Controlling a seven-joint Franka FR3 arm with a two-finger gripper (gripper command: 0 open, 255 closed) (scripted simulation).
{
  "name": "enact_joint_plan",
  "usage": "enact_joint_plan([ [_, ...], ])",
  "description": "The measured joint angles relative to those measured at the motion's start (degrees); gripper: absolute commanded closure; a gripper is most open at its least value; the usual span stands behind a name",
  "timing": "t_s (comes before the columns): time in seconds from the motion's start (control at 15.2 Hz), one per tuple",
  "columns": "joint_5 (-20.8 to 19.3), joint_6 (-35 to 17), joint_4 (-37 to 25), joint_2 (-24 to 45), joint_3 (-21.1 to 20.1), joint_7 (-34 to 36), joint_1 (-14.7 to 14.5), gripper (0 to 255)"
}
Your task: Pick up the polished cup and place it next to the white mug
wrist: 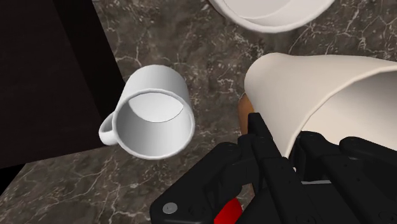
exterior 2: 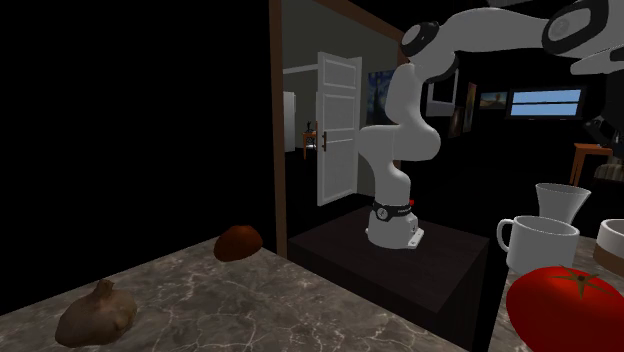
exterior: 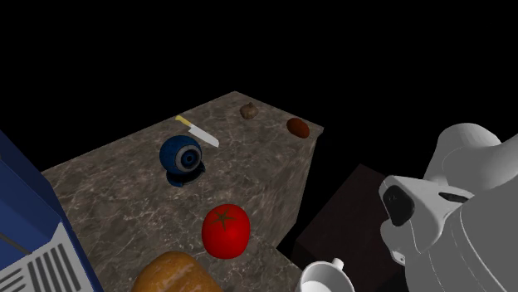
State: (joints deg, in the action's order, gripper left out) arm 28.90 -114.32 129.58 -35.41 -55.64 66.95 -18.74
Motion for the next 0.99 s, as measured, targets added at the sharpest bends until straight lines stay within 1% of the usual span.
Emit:
enact_joint_plan([
  [0.59,1.6,-7.2,5.0,1.7,-4.2,-0.1,0.8,255],
  [0.99,2.2,-12.2,7.6,3.7,-7.9,0.0,2.3,255],
])
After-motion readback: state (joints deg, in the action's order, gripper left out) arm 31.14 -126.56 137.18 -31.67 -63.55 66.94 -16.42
